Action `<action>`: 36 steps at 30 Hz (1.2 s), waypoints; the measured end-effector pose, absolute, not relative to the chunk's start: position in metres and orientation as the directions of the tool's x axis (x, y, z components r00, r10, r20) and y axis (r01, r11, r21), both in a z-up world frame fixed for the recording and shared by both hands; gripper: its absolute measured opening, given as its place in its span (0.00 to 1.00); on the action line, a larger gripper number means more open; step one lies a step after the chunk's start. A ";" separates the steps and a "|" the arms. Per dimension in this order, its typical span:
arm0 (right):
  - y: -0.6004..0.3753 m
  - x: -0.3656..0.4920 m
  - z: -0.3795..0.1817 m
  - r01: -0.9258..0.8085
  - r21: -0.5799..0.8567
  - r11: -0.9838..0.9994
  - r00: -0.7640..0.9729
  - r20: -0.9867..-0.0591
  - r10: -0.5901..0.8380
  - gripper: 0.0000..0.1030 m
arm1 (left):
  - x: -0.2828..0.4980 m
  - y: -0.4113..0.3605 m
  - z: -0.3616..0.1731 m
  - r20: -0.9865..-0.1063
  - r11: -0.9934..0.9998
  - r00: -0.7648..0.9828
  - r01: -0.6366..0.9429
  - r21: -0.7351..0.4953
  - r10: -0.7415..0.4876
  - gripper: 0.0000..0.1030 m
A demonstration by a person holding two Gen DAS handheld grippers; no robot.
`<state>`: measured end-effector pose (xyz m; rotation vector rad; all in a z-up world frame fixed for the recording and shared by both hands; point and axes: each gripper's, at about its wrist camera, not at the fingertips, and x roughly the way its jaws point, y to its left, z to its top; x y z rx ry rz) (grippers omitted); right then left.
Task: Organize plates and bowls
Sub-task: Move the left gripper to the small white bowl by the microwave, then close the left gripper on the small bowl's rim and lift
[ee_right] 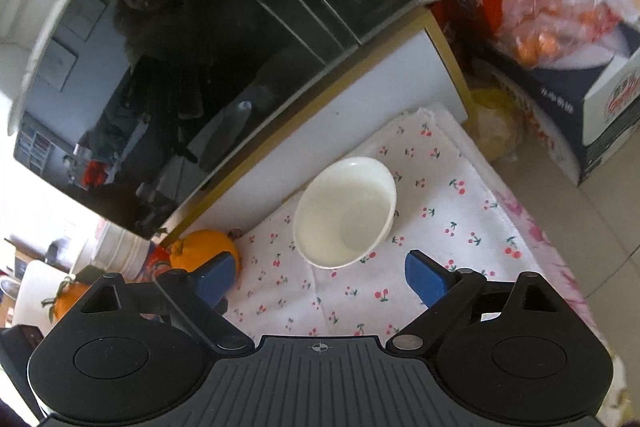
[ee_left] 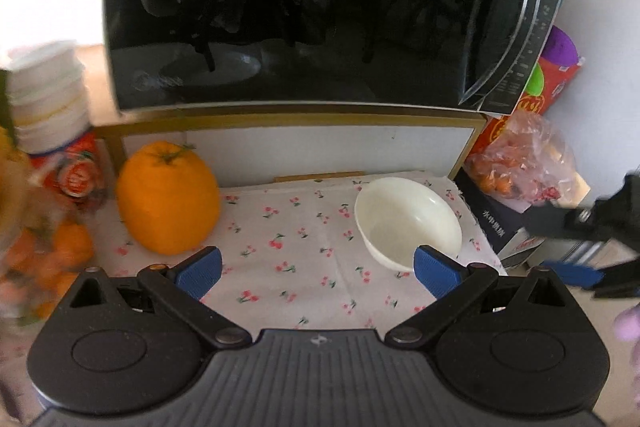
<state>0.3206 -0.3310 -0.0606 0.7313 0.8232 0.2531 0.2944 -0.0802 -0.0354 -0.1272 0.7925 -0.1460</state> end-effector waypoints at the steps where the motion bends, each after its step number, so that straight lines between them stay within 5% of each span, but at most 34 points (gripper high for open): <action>1: -0.331 0.326 -0.068 0.077 0.687 0.723 0.666 -0.575 0.475 0.90 | 0.299 -0.082 -0.038 -0.699 0.979 0.689 0.085 -0.184 -0.191 0.97; 6: -0.341 0.347 -0.101 0.098 0.783 0.615 0.694 -0.497 0.521 0.90 | 0.318 -0.093 -0.052 -0.704 0.971 0.672 0.109 -0.214 -0.231 0.86; 11: -0.343 0.362 -0.123 0.119 0.808 0.577 0.706 -0.478 0.523 0.84 | 0.334 -0.099 -0.065 -0.719 0.962 0.644 0.115 -0.246 -0.261 0.63; 19: -0.342 0.376 -0.144 0.131 0.776 0.616 0.707 -0.509 0.491 0.39 | 0.353 -0.091 -0.090 -0.709 0.901 0.594 0.064 -0.430 -0.380 0.41; 36: -0.340 0.380 -0.158 0.154 0.766 0.624 0.720 -0.519 0.461 0.13 | 0.357 -0.096 -0.099 -0.698 0.880 0.592 0.040 -0.473 -0.402 0.13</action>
